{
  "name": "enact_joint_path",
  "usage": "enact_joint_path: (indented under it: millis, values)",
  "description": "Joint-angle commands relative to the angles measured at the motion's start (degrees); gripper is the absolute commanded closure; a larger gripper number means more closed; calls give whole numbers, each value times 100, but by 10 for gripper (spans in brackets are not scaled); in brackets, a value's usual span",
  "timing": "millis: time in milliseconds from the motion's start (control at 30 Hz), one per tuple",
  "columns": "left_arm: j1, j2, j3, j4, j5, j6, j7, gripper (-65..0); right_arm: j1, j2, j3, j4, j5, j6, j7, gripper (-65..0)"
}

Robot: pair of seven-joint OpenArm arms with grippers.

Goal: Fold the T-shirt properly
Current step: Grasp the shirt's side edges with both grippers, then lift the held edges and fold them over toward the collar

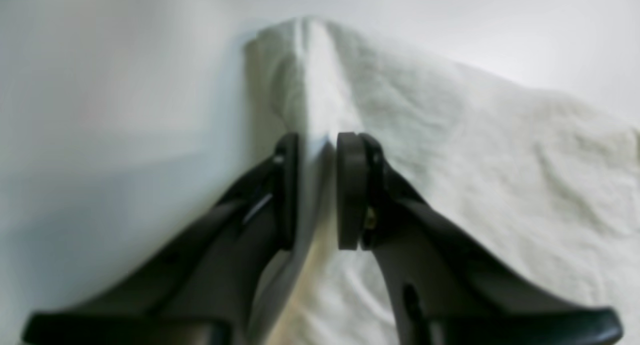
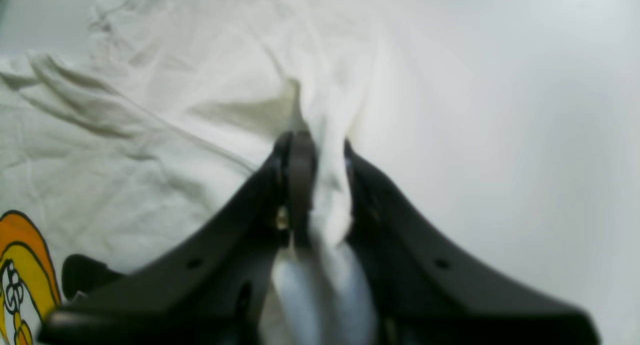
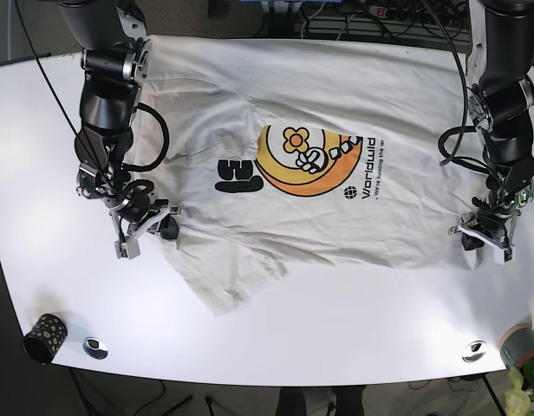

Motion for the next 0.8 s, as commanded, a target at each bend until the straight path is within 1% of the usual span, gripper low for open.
enact_joint_path:
  millis: [0,67,100,200,333,467,500,567,667,767]
  values:
    - [-148,-82,4,59,5,-29,43,-90,143,83,14,97,46,64,52,-51]
    - [-148,-82,-5,68,5,-134,43,-88,152,91,14,176,46,64,52,-51]
    - [-148,-91,-14,147,5,-231,34,-74,152,135,14,317,46,64,52,-51]
    - [-78,-99,-23,420,5,-468,43,0,134,153,14,581,46,64,34,-51]
    - [168,-99,-23,991,-4,-644,51,-4,134,171,14,827,46,64,8,-49]
    - [432,-91,-32,1571,-30,-653,175,-3,117,206,14,1038,46,64,-62,-49]
    - [493,-91,-58,1729,-92,-653,245,-3,117,206,14,1108,46,64,-150,-49]
    - [722,-91,-216,2151,-382,-653,447,-3,64,206,23,1319,46,64,-370,-49]
    - [1065,-108,-313,2723,-804,-653,728,-3,-147,206,32,1785,46,64,-546,-49]
    - [1355,-117,-322,3277,-1050,-653,992,-1,-375,206,23,2286,46,56,-678,-49]
